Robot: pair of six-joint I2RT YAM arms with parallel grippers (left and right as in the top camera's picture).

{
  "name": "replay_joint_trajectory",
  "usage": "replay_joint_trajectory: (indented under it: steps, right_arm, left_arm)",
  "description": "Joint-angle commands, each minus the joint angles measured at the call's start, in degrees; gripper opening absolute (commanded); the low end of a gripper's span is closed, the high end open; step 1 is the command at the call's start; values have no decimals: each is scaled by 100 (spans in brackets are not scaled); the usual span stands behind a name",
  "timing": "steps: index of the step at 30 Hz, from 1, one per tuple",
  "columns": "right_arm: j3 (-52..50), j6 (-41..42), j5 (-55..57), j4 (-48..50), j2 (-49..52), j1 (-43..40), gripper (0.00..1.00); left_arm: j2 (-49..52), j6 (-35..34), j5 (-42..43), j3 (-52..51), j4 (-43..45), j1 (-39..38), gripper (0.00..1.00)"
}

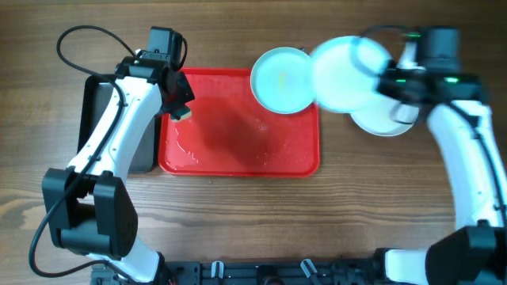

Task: Clean dirty plates on tray and stack at the side
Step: 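Stack the light-blue plate onto the white plate with the right gripper, then move the right gripper to the remaining light-blue plate's rim on the tray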

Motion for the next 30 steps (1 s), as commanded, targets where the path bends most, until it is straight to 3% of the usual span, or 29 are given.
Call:
replay_joint_trajectory:
  steps: [1,5,10,13,17,21,26,30]
  right_arm:
    - [-505,-52,-188,382,341,-1097,4]
    - [-892,136,-188,896,737,-1674,4]
    - [-994,92,-221,1270,1314,-1805,5]
    - [-986,-175,-1513,1735,1438,-1746,42]
    - [-634,-487,-2074,1703,1429,-1287,51]
    - [-203,-328,-1814,1567,1429,-293,52]
    - [-175,1506,-636,1943,1569,1054,33]
    - [-175,2177,-87,2175,2035,1650,29]
  left_arm:
    - [37,-98,46,-44,15,31,4]
    - [37,-98,46,-44,15,31,4]
    - [37,-98,46,-44,17,31,4]
    - [37,-98,46,-44,17,31,4]
    - [37,-101,48,-44,17,31,4]
    - [37,-98,48,-44,17,31,4]
    - [37,-101,48,-44,17,31,4]
    - [37,-98,46,-44,15,31,4]
